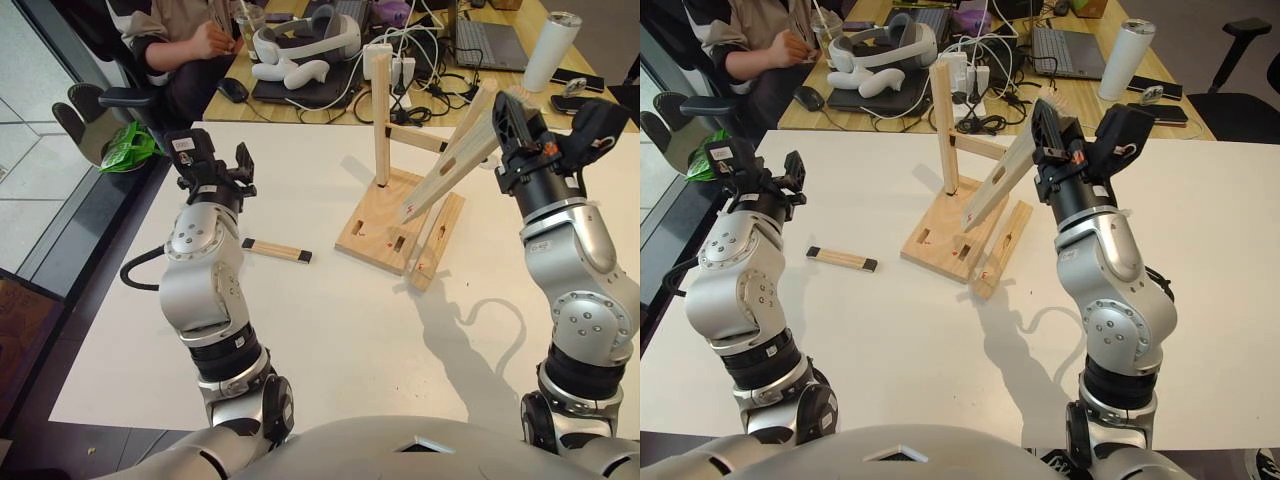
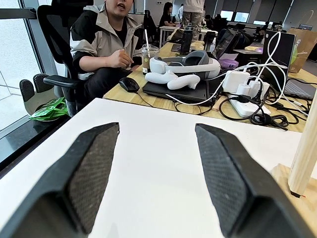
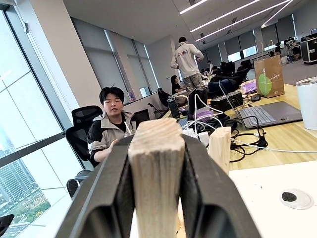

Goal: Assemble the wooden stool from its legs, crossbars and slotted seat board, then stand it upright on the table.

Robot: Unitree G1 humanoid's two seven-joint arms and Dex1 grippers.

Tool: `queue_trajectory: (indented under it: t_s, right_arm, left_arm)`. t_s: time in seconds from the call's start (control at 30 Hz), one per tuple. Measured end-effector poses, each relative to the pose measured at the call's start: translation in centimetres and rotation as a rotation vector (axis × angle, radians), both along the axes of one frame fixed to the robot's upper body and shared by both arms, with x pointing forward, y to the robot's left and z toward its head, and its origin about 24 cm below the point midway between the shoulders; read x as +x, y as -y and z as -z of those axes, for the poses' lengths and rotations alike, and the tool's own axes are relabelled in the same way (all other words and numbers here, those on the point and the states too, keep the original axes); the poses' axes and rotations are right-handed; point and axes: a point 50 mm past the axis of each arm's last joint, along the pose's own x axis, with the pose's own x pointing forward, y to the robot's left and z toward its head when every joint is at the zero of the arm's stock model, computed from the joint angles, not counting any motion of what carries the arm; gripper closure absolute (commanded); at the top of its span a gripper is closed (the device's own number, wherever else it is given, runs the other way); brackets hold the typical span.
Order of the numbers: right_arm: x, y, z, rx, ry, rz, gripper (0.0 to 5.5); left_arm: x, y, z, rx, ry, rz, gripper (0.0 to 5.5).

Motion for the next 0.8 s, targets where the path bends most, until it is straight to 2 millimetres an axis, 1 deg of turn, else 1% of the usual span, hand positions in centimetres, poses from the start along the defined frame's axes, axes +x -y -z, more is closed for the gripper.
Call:
queue_trajectory:
  t_s: [0.17,0.23,0.3,0.4,0.47,0.53,0.6,0.67,0.73,0.8]
  right_arm:
    - [0.1,0.0,0.1,-0.004,-0.004,0.003,4.5]
    - [0.1,-0.2,0.2,0.013,-0.009,-0.002,4.5]
    - [0.4,-0.4,0.7,0.082,-0.038,-0.018,4.5]
    - [0.8,-0.1,2.0,0.26,-0.117,-0.043,4.5]
    - [0.8,-0.3,3.4,0.412,-0.185,-0.115,4.5]
    - [0.6,-0.4,4.3,0.515,-0.227,-0.177,4.5]
    - [0.3,-0.4,4.9,0.578,-0.254,-0.226,4.5]
    - [0.1,-0.9,5.2,0.574,-0.269,-0.252,4.5]
    - [0.2,-1.6,5.6,0.548,-0.289,-0.277,4.5]
    - [0.1,-2.2,6.0,0.515,-0.307,-0.288,4.5]
  left_arm:
    - [0.0,-0.3,-0.2,0.037,0.001,-0.002,2.67]
    - [0.1,-0.2,-0.1,0.038,-0.001,0.007,2.67]
    - [0.4,0.2,0.9,0.019,-0.029,0.038,2.67]
    - [0.3,0.5,3.3,-0.093,-0.109,0.038,2.67]
    - [0.0,0.9,4.9,-0.16,-0.159,0.057,2.67]
    - [-0.2,0.9,5.8,-0.17,-0.191,0.063,2.67]
    - [-0.2,0.7,6.0,-0.14,-0.196,0.08,2.67]
    - [-0.1,0.4,5.6,-0.059,-0.183,0.118,2.67]
    - [0.1,0.0,5.3,0.114,-0.179,0.177,2.67]
    - [0.1,-0.5,5.7,0.286,-0.228,0.265,2.67]
